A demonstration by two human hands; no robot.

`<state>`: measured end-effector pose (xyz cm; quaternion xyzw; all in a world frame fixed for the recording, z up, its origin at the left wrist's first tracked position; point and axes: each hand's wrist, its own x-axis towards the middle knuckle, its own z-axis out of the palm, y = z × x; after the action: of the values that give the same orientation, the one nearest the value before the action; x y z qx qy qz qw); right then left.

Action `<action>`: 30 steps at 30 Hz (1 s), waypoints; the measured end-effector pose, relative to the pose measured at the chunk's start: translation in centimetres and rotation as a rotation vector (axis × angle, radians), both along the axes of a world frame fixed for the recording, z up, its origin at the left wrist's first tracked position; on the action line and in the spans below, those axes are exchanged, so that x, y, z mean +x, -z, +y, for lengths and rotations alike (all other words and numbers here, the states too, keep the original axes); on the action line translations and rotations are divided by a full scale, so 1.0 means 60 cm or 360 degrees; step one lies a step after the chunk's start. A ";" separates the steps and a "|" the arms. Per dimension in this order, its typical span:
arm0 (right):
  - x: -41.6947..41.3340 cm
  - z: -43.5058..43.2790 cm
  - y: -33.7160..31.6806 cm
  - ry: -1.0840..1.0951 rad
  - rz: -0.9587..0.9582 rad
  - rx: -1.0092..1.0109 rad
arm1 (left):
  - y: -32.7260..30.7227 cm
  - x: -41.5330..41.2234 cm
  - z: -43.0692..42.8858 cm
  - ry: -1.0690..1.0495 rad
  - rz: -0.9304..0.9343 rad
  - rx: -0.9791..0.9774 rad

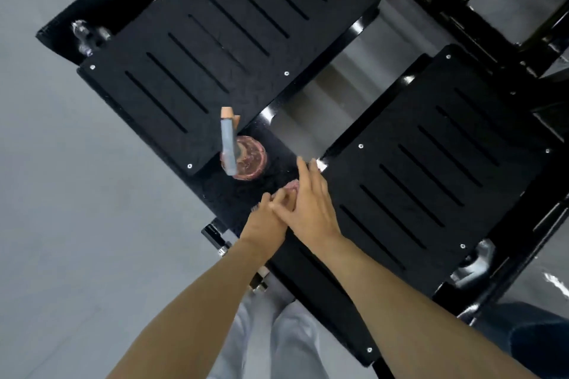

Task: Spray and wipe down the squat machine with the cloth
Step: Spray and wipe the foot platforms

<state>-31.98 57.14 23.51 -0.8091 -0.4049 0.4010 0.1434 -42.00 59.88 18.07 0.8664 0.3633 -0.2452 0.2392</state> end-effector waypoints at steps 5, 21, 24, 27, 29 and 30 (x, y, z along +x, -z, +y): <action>-0.050 0.079 -0.022 0.0167 0.0225 0.0063 | -0.019 -0.067 0.046 0.0374 0.0209 -0.0144; -0.071 0.107 -0.034 0.0537 -0.0334 0.0485 | -0.017 -0.193 0.181 -0.0148 0.0034 0.0047; -0.053 0.069 -0.044 0.0728 -0.0488 0.0432 | -0.014 -0.162 0.128 -0.0317 0.0031 0.0024; -0.037 0.028 -0.049 0.0654 -0.0592 0.0314 | -0.016 -0.128 0.065 0.0090 0.0042 0.0012; -0.036 0.009 -0.057 0.0706 -0.0630 0.0325 | -0.013 -0.119 0.039 0.0433 0.0044 0.0007; -0.037 0.002 -0.061 0.0764 -0.0646 0.0350 | -0.010 -0.116 0.037 0.0585 0.0035 0.0001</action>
<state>-34.22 57.28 27.16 -0.9245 -0.2639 0.1403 0.2366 -48.97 62.12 18.69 0.9156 0.2015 -0.2940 0.1860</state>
